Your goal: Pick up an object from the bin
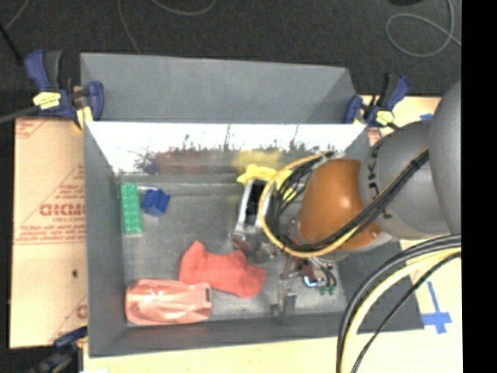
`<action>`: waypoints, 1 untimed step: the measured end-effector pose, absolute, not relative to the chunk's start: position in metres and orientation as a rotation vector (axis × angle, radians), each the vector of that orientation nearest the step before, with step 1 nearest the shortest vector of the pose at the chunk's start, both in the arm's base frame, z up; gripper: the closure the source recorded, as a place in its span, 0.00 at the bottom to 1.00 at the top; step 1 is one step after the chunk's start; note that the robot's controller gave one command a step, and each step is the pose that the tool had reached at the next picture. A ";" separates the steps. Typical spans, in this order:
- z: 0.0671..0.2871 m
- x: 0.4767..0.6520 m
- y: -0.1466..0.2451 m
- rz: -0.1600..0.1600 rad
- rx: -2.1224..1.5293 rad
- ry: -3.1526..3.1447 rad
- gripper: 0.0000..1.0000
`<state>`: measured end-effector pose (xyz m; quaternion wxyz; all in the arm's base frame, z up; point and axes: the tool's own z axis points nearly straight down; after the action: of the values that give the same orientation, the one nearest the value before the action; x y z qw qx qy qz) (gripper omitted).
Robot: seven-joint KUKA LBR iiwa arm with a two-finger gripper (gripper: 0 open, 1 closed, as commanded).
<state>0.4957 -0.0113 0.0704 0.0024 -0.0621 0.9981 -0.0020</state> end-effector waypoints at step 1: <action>0.071 0.529 -0.009 -0.004 -0.170 3.125 0.00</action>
Offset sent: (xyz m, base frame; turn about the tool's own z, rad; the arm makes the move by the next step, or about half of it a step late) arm 0.0045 0.0816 -0.0004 0.0160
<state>0.5290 -0.0093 0.0709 0.0060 -0.0542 0.9985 -0.0013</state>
